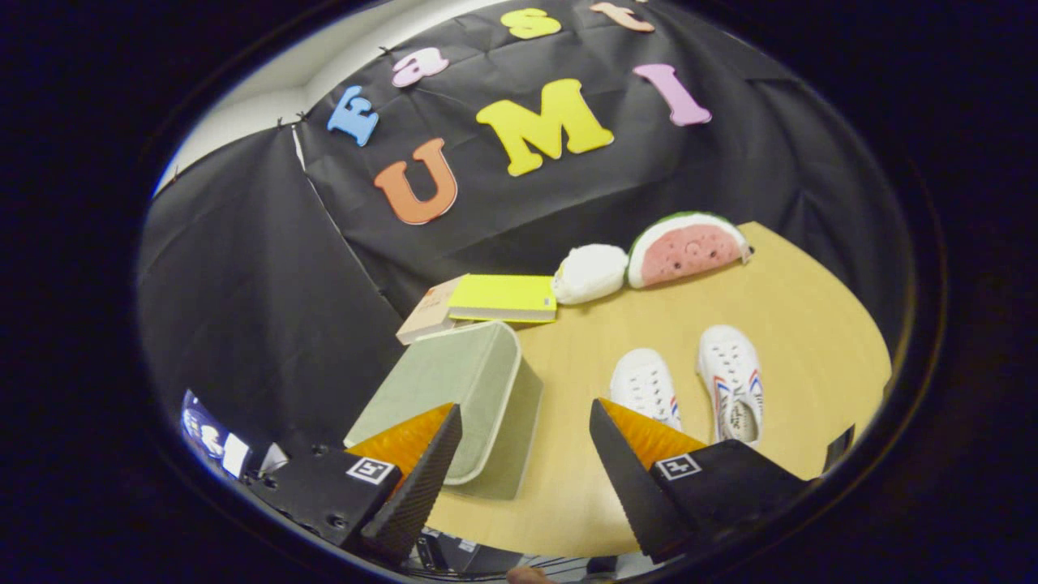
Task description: Open the storage box then place both shoes into the box .Put the left shoe in first, then the right shoe, with the right side of both shoes facing outward in a uniform manner.
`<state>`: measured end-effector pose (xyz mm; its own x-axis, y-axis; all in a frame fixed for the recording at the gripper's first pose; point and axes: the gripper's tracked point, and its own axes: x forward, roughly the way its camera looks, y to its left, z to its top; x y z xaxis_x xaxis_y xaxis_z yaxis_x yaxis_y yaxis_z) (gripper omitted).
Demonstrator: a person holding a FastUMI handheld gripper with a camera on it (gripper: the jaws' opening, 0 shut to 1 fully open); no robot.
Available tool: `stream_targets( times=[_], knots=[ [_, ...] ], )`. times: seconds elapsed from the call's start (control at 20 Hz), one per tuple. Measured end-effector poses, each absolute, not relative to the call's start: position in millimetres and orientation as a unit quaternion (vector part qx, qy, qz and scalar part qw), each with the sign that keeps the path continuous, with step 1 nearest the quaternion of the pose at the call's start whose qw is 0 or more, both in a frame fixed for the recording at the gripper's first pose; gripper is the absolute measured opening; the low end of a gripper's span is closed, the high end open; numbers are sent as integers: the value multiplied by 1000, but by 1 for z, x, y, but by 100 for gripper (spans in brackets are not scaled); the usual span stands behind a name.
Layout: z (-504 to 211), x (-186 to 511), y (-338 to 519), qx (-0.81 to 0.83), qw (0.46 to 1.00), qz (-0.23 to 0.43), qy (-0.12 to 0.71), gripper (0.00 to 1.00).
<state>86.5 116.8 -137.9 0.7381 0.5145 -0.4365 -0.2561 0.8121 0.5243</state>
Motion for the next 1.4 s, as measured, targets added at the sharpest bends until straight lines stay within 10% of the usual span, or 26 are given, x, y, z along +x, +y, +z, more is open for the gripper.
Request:
stream_targets(
  times=[0.75,1.4],
  knots=[
    [-164,175,187,380,641,474,469,98],
    [-201,186,212,422,541,514,515,91]
  ],
)
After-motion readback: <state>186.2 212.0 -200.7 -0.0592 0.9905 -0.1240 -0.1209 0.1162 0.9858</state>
